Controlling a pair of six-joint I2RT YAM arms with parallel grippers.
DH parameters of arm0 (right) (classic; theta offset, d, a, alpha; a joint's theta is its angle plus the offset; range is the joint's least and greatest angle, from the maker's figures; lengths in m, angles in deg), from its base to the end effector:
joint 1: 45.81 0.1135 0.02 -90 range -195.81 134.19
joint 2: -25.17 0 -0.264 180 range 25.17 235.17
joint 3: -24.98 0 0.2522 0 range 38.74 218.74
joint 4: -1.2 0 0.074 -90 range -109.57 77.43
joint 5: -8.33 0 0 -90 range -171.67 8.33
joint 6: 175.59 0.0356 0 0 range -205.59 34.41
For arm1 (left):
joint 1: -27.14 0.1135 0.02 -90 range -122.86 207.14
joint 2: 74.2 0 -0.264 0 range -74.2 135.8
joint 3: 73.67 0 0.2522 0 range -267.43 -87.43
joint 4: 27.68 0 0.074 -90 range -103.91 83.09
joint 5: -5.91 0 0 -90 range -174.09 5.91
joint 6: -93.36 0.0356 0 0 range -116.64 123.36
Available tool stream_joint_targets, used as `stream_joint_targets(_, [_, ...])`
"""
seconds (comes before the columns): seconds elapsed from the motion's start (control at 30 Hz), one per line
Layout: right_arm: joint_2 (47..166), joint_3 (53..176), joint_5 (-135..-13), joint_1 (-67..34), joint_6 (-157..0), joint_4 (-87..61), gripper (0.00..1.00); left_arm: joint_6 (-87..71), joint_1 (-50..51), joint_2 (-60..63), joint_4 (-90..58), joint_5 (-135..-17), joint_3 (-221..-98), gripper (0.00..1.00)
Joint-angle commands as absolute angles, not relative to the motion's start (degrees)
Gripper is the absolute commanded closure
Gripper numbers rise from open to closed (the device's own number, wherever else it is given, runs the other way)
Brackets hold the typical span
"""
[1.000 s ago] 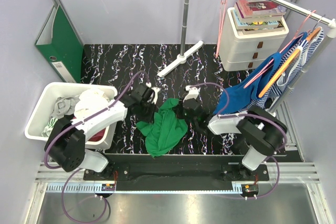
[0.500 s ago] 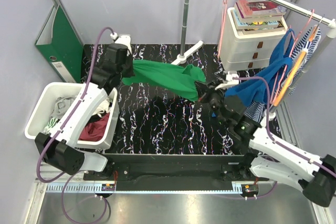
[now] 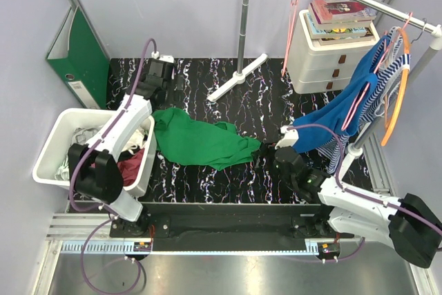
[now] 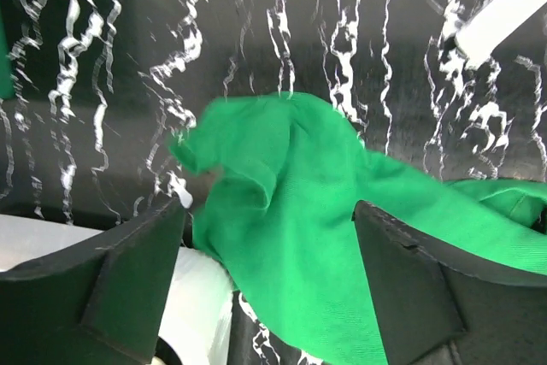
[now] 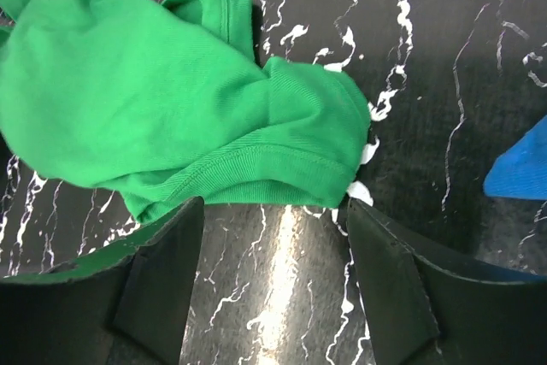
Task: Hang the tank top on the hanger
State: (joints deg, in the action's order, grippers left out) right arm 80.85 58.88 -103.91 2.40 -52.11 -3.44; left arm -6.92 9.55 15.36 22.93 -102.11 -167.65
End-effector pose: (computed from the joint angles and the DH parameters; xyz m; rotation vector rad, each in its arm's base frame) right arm 0.1441 0.1410 0.1904 -0.0149 2.0334 0.5181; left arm 0.3313 -0.0935 0.3191 0.0003 2.3309 0.1327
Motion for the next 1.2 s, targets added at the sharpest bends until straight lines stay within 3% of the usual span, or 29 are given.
stream_joint_targets(0.0, [81.58,59.48,-103.38,2.09,-49.81,1.84,0.23,-7.71,7.98,11.50,20.89,-99.91,-167.68,0.12])
stream_joint_targets(0.3, [97.47,65.10,-107.60,2.18,-51.31,5.54,0.18,-9.03,3.15,14.56,23.08,-86.11,-165.74,0.07])
stream_joint_targets(0.47, [104.08,68.96,-110.50,2.09,-51.66,5.98,0.17,-6.30,-7.48,17.29,27.74,-95.25,-165.92,0.03])
stream_joint_targets(0.63, [108.13,69.33,-109.10,2.09,-52.19,7.38,0.33,-6.83,-8.55,22.64,29.15,-93.06,-164.95,0.02])
stream_joint_targets(0.77, [109.45,68.36,-108.92,2.09,-52.63,7.65,0.62,-7.09,-8.55,28.09,29.24,-89.10,-165.30,0.01])
stream_joint_targets(0.8, [109.45,68.01,-109.01,2.09,-52.71,7.65,0.80,-7.36,-8.55,30.19,29.15,-88.49,-165.47,0.01])
stream_joint_targets(0.9, [108.66,66.25,-107.44,2.09,-52.72,7.74,1.00,-7.71,-8.55,32.93,29.24,-88.66,-166.17,0.01])
stream_joint_targets(1.07, [105.42,62.74,-102.07,5.59,-49.82,8.53,1.00,-8.68,-8.46,31.79,27.22,-90.33,-165.39,0.01])
stream_joint_targets(1.17, [104.44,63.26,-103.38,13.84,-46.75,6.42,1.00,-8.94,-8.46,29.87,27.31,-91.03,-165.39,0.01])
